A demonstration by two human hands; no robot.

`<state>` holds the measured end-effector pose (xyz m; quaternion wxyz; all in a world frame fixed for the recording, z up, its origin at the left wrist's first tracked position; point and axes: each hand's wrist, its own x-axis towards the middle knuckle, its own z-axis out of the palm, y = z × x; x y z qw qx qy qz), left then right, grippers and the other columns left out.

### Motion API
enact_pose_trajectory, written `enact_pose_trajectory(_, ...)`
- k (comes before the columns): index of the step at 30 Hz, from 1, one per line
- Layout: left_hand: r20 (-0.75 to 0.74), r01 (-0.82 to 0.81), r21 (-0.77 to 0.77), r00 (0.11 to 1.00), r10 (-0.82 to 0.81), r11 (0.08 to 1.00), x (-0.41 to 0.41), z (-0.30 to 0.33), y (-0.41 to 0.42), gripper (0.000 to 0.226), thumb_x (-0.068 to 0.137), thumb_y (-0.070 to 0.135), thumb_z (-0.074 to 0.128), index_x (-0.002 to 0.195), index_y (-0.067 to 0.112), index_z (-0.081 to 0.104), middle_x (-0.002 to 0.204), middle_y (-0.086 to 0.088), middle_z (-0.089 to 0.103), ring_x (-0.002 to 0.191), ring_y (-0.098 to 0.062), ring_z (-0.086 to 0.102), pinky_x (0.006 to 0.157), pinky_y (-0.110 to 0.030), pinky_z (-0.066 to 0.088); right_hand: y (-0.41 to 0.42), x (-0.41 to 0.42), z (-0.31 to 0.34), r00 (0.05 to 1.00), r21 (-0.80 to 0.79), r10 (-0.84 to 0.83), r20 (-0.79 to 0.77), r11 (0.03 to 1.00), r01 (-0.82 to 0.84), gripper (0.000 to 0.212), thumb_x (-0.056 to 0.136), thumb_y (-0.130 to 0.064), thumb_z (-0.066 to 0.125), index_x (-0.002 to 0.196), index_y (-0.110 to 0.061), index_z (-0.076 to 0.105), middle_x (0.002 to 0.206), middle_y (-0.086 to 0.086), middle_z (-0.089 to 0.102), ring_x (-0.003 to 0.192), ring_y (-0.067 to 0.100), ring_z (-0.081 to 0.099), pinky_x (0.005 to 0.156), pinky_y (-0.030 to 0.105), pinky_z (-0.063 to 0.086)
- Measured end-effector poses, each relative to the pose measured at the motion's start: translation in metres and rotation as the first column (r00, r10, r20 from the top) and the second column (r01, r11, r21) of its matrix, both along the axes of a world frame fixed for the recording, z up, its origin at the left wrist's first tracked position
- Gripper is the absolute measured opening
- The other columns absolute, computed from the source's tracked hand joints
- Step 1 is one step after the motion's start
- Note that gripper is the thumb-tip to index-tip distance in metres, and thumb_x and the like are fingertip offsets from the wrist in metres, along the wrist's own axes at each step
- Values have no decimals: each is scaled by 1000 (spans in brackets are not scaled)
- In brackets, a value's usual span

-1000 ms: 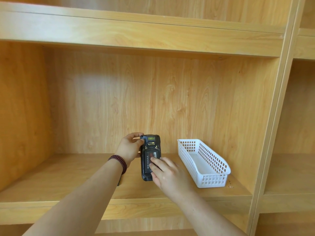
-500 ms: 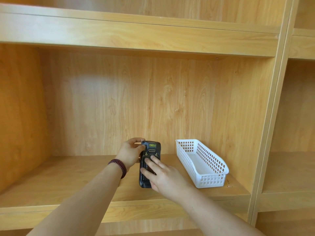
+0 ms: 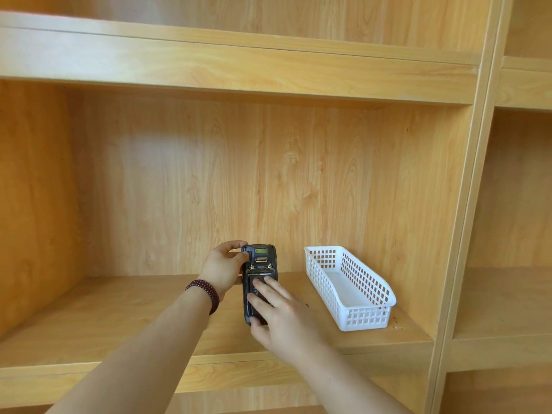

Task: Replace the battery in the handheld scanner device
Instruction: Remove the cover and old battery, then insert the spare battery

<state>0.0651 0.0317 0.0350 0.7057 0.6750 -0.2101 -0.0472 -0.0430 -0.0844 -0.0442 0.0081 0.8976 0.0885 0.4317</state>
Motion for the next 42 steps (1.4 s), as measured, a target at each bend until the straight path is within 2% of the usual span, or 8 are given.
enact_pose_trajectory(5, -2, -39, -28, 999, 38, 999, -2, -1, -5, 20, 96, 6, 53, 114, 11, 59, 96, -13, 71, 78, -24, 66, 66, -38, 60, 20, 7, 3, 991, 449, -134, 7, 886, 117, 26, 77, -37, 73, 93, -18, 71, 118, -4, 60, 103, 16, 60, 70, 24, 53)
enact_pose_trajectory(8, -1, -48, -32, 999, 48, 998, -2, -1, -5, 22, 95, 6, 54, 115, 12, 59, 99, -12, 71, 78, -23, 67, 65, -37, 59, 32, 7, 11, 981, 580, -178, -82, 791, 192, 25, 83, -35, 69, 97, -16, 65, 114, -4, 52, 104, 17, 53, 72, 22, 48)
enact_pose_trajectory(14, 4, -20, -43, 1000, 20, 999, -4, -5, -2, 18, 95, 5, 54, 111, 13, 60, 92, -9, 72, 76, -22, 67, 61, -34, 57, 40, 11, 20, 952, 584, -234, -199, 751, 307, 38, 80, -35, 65, 113, -17, 55, 110, 3, 48, 102, 22, 50, 80, 29, 51)
enact_pose_trajectory(20, -6, -2, -37, 1000, 2, 999, -3, -7, -14, 19, 96, 6, 54, 113, 12, 60, 91, -8, 72, 79, -22, 68, 65, -35, 58, 28, 4, 27, 936, 636, -207, -286, 689, 347, 42, 77, -34, 65, 115, -21, 52, 102, -2, 41, 105, 20, 49, 73, 23, 32)
enact_pose_trajectory(25, -21, 1, -44, 1000, -2, 999, 2, -8, -21, 18, 96, 7, 53, 112, 13, 59, 90, -8, 71, 76, -21, 68, 62, -34, 56, -1, -6, 54, 953, 696, -176, -245, 653, 300, 50, 76, -34, 69, 121, -24, 52, 110, -3, 43, 97, 14, 44, 75, 26, 45)
enact_pose_trajectory(33, -31, -17, -31, 999, 16, 999, 10, -14, -19, 17, 97, 8, 53, 111, 16, 59, 96, -11, 72, 82, -24, 68, 65, -36, 56, -111, 4, 109, 859, 669, -358, -365, 541, 510, 52, 75, -32, 74, 113, -6, 52, 111, 14, 54, 103, 33, 57, 70, 32, 46)
enact_pose_trajectory(40, -42, -68, -15, 997, 67, 998, 14, -15, -20, 20, 96, 7, 54, 114, 15, 60, 96, -10, 72, 82, -23, 67, 67, -37, 57, -138, 19, 92, 777, 611, -287, -560, 490, 622, 42, 71, -27, 78, 95, -12, 46, 95, 4, 59, 84, 23, 64, 52, 25, 43)
enact_pose_trajectory(42, -40, -78, -11, 996, 77, 997, 15, -15, -20, 21, 96, 8, 54, 115, 14, 60, 97, -11, 71, 82, -23, 67, 67, -38, 57, -139, 25, 86, 769, 610, -246, -590, 487, 625, 37, 70, -24, 78, 92, -9, 53, 88, 2, 64, 74, 19, 66, 49, 23, 44)
